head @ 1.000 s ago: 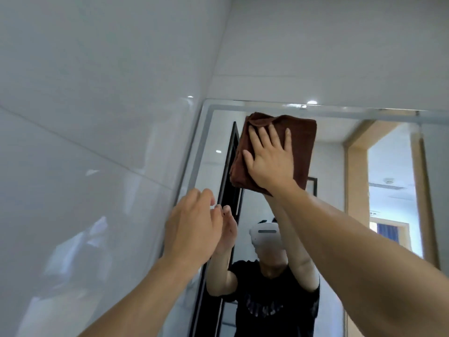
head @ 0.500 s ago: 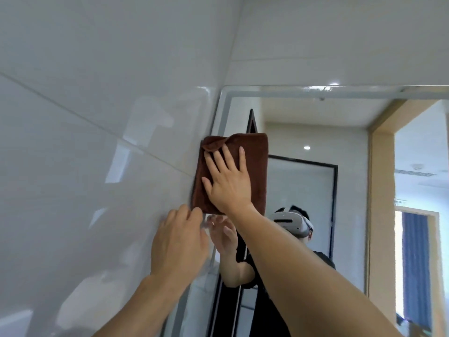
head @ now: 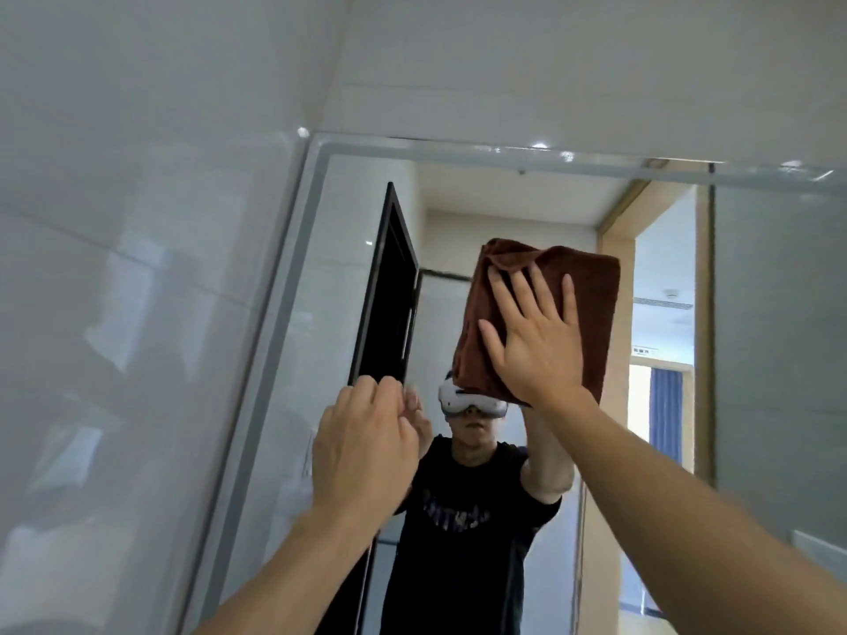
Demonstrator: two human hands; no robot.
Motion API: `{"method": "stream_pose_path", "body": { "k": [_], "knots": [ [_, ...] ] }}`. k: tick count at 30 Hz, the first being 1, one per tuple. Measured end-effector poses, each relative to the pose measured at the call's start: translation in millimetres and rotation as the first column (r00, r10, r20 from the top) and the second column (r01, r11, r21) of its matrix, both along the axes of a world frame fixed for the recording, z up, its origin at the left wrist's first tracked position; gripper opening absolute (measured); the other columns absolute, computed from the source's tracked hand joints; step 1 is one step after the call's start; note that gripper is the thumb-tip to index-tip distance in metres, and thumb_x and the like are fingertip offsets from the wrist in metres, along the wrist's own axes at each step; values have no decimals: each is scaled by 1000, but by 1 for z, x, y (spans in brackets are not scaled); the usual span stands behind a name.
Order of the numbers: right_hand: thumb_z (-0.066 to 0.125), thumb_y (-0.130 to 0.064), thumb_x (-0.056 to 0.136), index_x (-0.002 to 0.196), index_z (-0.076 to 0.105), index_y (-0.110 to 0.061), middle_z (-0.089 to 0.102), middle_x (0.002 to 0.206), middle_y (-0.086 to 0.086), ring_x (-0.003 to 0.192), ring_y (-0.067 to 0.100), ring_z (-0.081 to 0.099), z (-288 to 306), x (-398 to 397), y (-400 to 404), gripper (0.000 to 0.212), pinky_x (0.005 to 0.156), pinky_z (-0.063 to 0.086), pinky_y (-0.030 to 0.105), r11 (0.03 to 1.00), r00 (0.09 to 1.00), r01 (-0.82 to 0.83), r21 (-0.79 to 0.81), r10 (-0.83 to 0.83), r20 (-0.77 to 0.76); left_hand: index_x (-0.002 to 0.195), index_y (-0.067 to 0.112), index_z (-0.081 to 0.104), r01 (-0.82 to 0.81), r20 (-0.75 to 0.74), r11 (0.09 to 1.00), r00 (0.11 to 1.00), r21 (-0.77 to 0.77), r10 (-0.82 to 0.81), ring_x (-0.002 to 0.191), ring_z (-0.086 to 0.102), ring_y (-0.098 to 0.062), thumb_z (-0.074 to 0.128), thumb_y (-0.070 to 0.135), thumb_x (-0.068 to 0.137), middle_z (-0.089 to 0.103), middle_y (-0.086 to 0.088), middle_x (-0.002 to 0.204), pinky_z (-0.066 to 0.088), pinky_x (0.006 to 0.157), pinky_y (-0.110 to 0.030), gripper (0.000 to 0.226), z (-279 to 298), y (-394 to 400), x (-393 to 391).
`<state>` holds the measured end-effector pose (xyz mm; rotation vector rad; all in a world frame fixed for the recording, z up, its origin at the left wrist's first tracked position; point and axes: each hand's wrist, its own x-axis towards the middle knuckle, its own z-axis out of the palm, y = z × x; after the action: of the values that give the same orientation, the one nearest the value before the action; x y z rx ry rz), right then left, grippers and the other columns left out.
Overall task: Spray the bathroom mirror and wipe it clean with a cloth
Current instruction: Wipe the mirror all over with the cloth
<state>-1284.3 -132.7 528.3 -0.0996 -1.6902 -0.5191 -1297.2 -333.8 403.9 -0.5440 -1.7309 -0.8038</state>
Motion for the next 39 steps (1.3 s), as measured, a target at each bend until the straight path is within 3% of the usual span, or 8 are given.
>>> {"method": "stream_pose_path", "body": {
  "k": [4, 9, 11, 16, 26, 32, 39],
  "knots": [
    [31, -51, 98, 158, 24, -23, 33, 160, 5, 151, 27, 22, -17, 18, 24, 66, 122, 10, 57, 997, 998, 47, -65, -49, -31, 86, 27, 43, 17, 55, 1000, 998, -15, -16, 80, 49, -14, 56, 19, 88, 50, 9, 89, 45, 71, -30, 15, -9, -1, 5],
    [31, -49, 99, 158, 20, -19, 30, 161, 7, 152, 29, 19, -41, -3, -15, 67, 121, 8, 59, 989, 997, 30, -142, -39, -61, 84, 26, 45, -45, 120, 999, 992, -26, 48, 76, 45, -11, 59, 22, 88, 50, 11, 85, 37, 65, -27, 15, -33, -39, -7],
    [33, -49, 100, 159, 18, -18, 28, 162, 6, 152, 28, 17, -48, -20, -43, 68, 121, 7, 59, 993, 999, 5, -116, -9, -32, 84, 25, 45, -63, 178, 998, 982, -19, 66, 76, 45, -12, 58, 23, 89, 49, 11, 86, 35, 63, -26, 14, -41, -56, -13],
    [34, -47, 100, 156, 27, -16, 30, 161, 7, 153, 29, 16, -60, -73, -132, 65, 120, 6, 61, 995, 990, -100, -17, 101, 97, 90, 22, 45, -36, 261, 999, 965, 37, 25, 80, 53, -16, 54, 25, 92, 51, 8, 88, 46, 64, -32, 10, -53, -96, -21],
    [39, -44, 99, 154, 34, -13, 37, 158, 8, 151, 31, 20, -104, -128, -220, 62, 120, 5, 61, 980, 957, -187, 66, 166, 237, 80, 21, 43, -69, 253, 987, 967, 148, 30, 68, 52, -19, 55, 16, 90, 51, 5, 72, 41, 58, -34, 16, -62, -137, -29],
    [37, -49, 99, 157, 27, -18, 28, 163, 5, 154, 26, 14, -120, -108, -177, 67, 122, 4, 58, 959, 938, -182, 220, 102, 332, 85, 24, 45, -169, 321, 982, 937, 82, 135, 74, 55, -20, 54, 26, 90, 55, 8, 81, 43, 60, -33, 10, -68, -116, -24],
    [35, -52, 99, 157, 27, -24, 29, 163, 2, 153, 24, 17, -123, -30, -61, 64, 122, 7, 56, 982, 970, -49, 184, 3, 245, 84, 21, 44, -64, 254, 997, 966, 41, 52, 80, 56, -23, 54, 24, 92, 55, 3, 87, 38, 61, -33, 13, -63, -50, -11]
  ]
}}
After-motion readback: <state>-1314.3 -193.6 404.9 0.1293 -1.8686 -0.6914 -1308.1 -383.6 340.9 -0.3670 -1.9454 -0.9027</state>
